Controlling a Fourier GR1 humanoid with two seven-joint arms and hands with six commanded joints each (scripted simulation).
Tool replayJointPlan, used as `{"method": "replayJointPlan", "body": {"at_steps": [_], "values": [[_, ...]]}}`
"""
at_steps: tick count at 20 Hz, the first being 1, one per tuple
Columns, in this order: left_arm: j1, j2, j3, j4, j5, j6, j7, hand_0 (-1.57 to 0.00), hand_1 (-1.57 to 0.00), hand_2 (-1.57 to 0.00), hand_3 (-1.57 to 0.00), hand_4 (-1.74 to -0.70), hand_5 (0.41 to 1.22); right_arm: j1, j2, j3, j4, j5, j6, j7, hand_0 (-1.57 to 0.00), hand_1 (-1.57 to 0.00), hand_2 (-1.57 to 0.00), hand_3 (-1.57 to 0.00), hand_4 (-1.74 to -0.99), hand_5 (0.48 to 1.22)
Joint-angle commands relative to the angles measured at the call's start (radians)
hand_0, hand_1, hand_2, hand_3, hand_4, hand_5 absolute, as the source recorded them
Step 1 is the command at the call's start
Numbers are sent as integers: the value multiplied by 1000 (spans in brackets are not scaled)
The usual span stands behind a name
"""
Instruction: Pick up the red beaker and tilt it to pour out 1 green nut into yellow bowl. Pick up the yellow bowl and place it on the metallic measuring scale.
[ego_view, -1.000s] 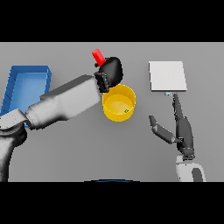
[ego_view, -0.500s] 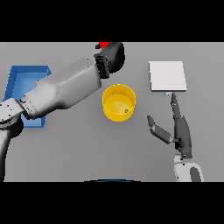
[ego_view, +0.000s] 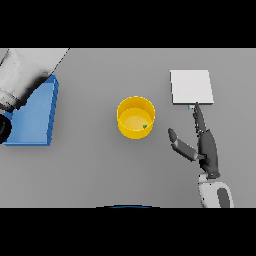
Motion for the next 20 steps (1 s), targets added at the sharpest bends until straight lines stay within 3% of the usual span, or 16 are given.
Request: {"method": "replayJointPlan", "body": {"at_steps": [1,3,9,15,19,20], "values": [[7,16,60,40,60,16,30,-1571,-1571,-1548,-1379,-1727,1221,1,-2,-1,2,-5,5,-3,1,1,1,1,-1199,594],[35,55,166,97,178,51,97,-1571,-1571,-1556,-1360,-1732,1221,-4,-13,-6,0,-14,13,-13,1,1,1,1,-1222,592],[217,206,380,70,495,200,128,-1571,-1571,-1567,-1428,-1739,1221,4,-32,-12,19,-20,28,-47,1,1,1,1,-1226,587],[533,319,483,-194,738,418,337,-1571,-1571,-1570,-1451,-1740,1221,-3,-51,-1,13,5,31,-34,1,1,1,1,-1209,620],[766,385,478,-442,831,546,488,-1571,-1571,-1571,-1450,-1741,1221,0,-56,8,6,18,33,-19,1,1,1,1,-1206,653],[826,396,475,-504,853,578,497,-1571,-1571,-1571,-1450,-1741,1221,6,-61,7,-5,19,33,-25,1,1,1,1,-1206,657]]}}
